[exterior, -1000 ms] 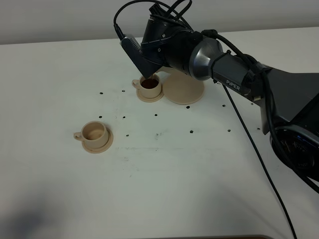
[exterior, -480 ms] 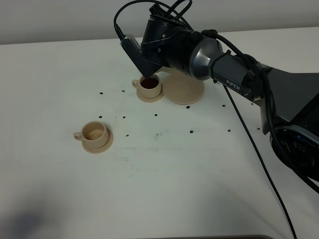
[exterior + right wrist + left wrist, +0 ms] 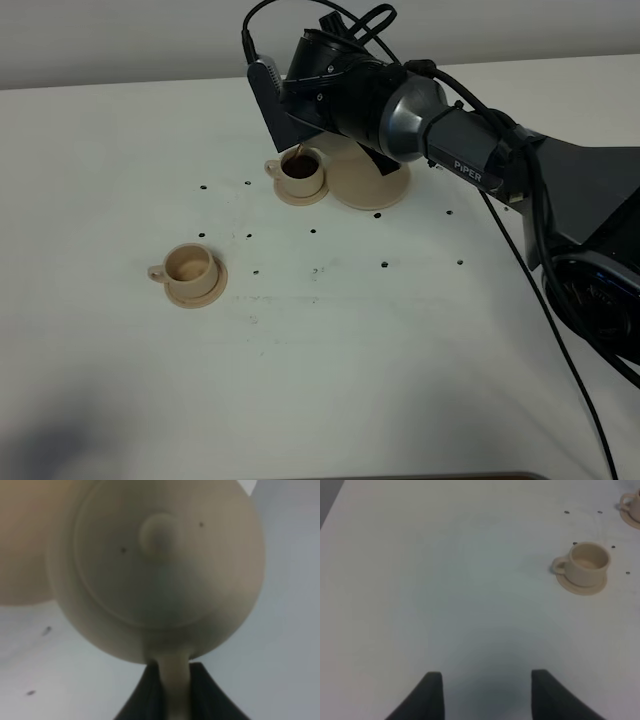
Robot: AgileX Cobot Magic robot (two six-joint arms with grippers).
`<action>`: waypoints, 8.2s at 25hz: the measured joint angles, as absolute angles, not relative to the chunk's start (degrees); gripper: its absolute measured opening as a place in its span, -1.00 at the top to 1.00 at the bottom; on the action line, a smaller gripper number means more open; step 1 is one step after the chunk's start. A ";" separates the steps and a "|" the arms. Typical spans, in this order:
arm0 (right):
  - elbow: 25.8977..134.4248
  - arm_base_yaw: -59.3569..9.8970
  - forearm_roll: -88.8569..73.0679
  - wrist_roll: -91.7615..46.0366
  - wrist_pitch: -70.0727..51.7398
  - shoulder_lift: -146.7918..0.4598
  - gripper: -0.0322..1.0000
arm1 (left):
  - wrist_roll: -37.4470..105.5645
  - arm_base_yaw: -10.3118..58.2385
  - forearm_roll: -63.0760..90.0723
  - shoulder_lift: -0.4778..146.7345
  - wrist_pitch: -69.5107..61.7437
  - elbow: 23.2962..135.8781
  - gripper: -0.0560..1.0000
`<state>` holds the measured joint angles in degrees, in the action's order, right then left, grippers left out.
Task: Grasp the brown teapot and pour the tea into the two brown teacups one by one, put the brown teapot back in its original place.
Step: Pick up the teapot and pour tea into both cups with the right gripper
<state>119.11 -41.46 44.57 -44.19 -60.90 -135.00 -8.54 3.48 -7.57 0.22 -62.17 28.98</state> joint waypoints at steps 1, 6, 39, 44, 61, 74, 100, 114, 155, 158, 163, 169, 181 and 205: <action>119.11 -41.46 44.37 -43.00 -61.79 -135.00 0.77 | -8.54 3.48 -7.57 0.22 -62.17 28.98 0.08; 119.11 -41.46 40.92 -40.48 -64.14 -135.00 0.77 | -8.54 3.48 -7.57 0.22 -62.17 28.98 0.08; 112.57 -37.76 7.37 -12.57 -70.22 -125.19 0.77 | -8.54 3.48 -7.57 0.22 -62.17 28.98 0.08; 104.79 -37.76 4.35 -12.34 -64.21 -123.22 0.77 | -8.54 3.48 -7.57 0.22 -62.17 28.98 0.08; 94.50 -39.53 3.60 -11.97 -49.54 -121.35 0.77 | -8.54 3.48 -7.57 0.22 -62.17 28.98 0.08; 94.50 -53.28 20.64 -13.22 -51.83 -116.45 0.77 | -8.54 3.48 -7.57 0.22 -62.17 28.98 0.08; 94.50 -58.66 50.10 -18.54 -45.00 -124.59 0.77 | -8.47 3.48 -7.57 0.22 -62.17 28.98 0.08; 94.50 -60.37 59.05 -18.61 -45.23 -125.40 0.77 | -8.47 3.48 -7.57 0.22 -62.17 28.98 0.08; 94.50 -61.57 71.21 -24.55 -47.82 -127.73 0.77 | -8.47 3.48 -7.57 0.22 -62.17 28.98 0.08; 94.50 -61.83 71.68 -26.28 -47.94 -127.84 0.77 | -8.47 3.48 -7.57 0.22 -62.17 28.98 0.08; 94.50 -62.16 72.91 -27.17 -47.55 -128.48 0.77 | -8.47 3.48 -7.57 0.22 -62.17 28.98 0.08; 94.50 -62.64 76.26 -27.63 -47.49 -128.52 0.77 | -8.47 3.48 -7.57 0.22 -62.17 28.98 0.08; 94.50 -62.64 78.49 -31.27 -47.35 -128.54 0.77 | -8.47 3.48 -7.57 0.22 -62.17 28.98 0.08; 94.50 -63.16 85.35 -37.64 -44.42 -128.54 0.77 | -8.47 3.48 -7.57 0.22 -62.17 28.98 0.08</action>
<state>94.50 -63.16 85.35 -37.64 -44.42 -128.54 -8.47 3.48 -7.57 0.22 -62.17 28.98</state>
